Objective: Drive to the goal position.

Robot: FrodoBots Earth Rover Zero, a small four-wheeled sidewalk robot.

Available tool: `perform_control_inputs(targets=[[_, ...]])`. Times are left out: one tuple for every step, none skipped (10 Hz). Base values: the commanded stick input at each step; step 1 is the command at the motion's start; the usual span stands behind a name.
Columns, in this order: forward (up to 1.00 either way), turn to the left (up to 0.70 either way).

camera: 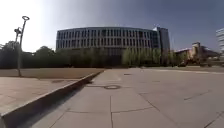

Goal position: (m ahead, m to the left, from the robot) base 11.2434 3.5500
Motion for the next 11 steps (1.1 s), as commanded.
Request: perform_control_inputs(targets=[[0.00, 0.04], [0.00, 0.04], [0.00, 0.04], [0.00, 0.04], [0.00, 0.04], [0.00, 0.04], [0.00, 0.05], [0.00, 0.05], [0.00, 0.05], [0.00, 0.05], [0.00, 0.05]])
